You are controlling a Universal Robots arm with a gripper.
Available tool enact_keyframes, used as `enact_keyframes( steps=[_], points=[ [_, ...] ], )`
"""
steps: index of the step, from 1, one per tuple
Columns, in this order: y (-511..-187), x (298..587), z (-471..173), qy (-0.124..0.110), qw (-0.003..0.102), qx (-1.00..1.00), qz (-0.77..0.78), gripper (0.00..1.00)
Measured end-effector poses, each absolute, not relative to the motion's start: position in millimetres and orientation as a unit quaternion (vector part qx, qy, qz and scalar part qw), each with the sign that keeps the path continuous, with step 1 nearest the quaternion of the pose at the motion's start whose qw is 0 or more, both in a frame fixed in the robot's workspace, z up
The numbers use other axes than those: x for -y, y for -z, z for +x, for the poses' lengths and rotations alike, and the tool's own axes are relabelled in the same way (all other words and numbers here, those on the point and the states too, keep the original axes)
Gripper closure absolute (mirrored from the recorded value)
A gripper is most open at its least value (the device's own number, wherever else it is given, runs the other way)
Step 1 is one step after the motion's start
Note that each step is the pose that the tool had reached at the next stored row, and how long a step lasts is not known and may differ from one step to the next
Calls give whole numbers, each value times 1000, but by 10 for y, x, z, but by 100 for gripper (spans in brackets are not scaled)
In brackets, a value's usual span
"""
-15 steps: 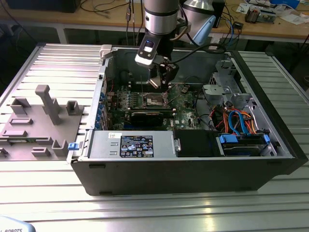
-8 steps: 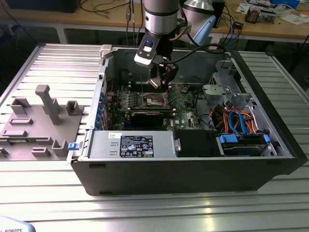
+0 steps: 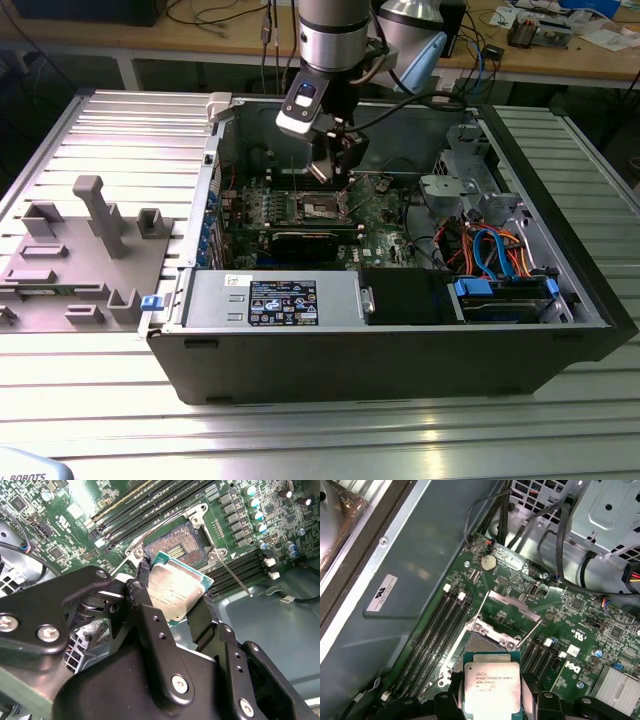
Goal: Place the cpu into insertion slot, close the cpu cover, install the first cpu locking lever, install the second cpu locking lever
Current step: 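Place the cpu into insertion slot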
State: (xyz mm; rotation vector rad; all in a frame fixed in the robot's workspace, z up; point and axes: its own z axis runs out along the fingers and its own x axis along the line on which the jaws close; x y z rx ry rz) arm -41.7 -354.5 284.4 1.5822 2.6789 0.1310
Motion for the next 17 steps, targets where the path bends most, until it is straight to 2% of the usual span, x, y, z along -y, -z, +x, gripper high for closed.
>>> enact_keyframes(
  steps=[17],
  points=[
    [-2844,3545,-417,-42,15,-844,535,45]
  ],
)
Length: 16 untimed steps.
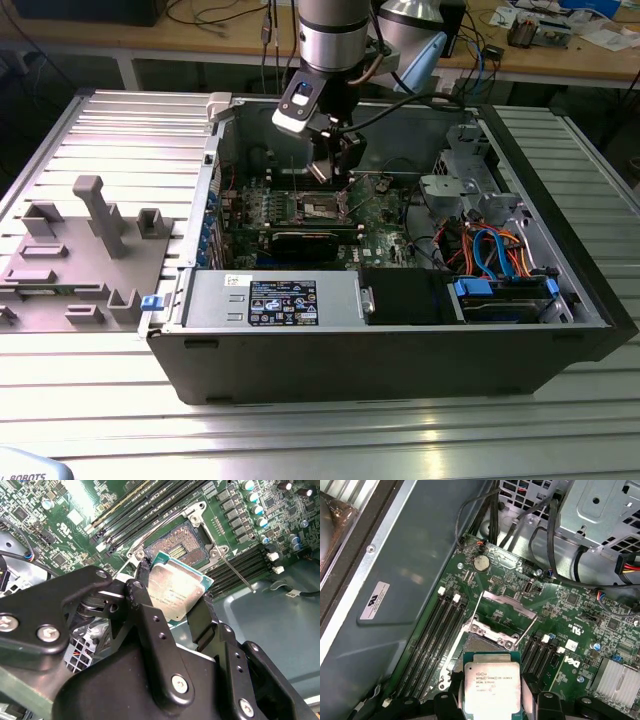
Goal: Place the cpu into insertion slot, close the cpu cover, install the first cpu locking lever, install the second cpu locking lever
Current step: 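Place the cpu into insertion slot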
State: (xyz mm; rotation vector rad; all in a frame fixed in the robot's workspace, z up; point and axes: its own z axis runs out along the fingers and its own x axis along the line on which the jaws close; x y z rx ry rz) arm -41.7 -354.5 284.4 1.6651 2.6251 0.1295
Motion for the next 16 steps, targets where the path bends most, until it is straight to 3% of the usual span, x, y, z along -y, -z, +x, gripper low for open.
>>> enact_keyframes(
  steps=[16],
  points=[
    [-2844,3545,-417,-41,16,-829,557,45]
  ],
)
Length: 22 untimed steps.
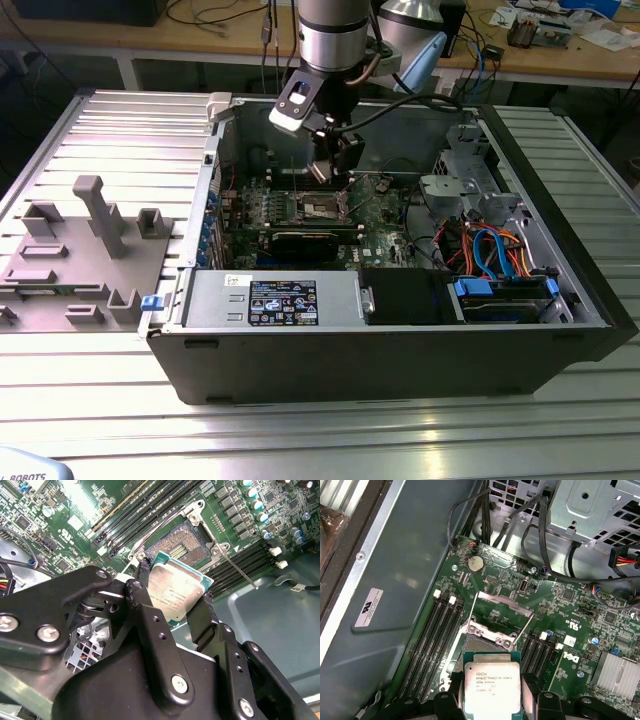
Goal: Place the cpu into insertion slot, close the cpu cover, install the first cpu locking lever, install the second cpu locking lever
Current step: 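Place the cpu into insertion slot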
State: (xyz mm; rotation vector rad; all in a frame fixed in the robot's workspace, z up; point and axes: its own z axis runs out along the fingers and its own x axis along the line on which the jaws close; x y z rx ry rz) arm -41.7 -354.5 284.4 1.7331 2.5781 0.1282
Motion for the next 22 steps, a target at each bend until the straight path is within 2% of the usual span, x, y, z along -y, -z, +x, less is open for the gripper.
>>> enact_keyframes(
  steps=[22],
  points=[
    [-2844,3545,-417,-41,17,-814,579,45]
  ],
)
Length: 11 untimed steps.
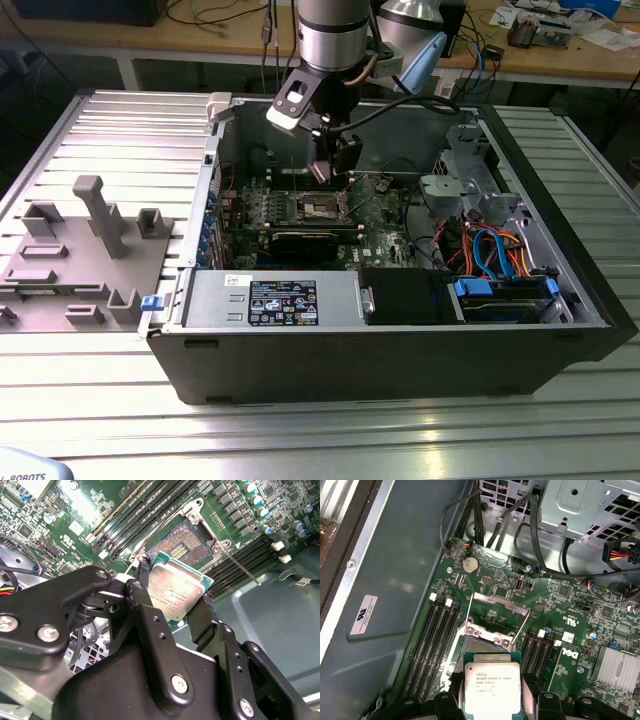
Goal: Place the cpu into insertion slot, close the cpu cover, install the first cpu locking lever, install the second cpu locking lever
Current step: 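Place the cpu into insertion slot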
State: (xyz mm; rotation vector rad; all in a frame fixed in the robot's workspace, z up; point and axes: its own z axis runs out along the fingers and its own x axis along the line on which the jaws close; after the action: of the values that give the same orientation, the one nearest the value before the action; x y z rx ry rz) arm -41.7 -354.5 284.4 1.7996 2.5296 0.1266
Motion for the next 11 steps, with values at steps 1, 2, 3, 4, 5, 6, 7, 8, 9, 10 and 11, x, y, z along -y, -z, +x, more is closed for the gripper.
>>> enact_keyframes(
  steps=[1,2,3,4,5,6,7,8,9,10,11],
  points=[
    [-2844,3545,-417,-41,17,-813,580,45],
    [-2844,3545,-417,-41,17,-812,581,45],
    [-2844,3545,-417,-41,17,-812,583,45],
    [-2844,3545,-417,-41,18,-811,584,45],
    [-2844,3545,-417,-41,18,-810,585,45],
    [-2844,3545,-417,-41,18,-810,585,45],
    [-2844,3545,-417,-41,18,-809,586,45],
    [-2844,3545,-417,-41,18,-808,587,45],
    [-2844,3545,-417,-41,18,-807,588,45],
    [-2845,3545,-417,-40,18,-806,590,45],
    [-2844,3545,-417,-40,18,-805,591,45]
  ],
)
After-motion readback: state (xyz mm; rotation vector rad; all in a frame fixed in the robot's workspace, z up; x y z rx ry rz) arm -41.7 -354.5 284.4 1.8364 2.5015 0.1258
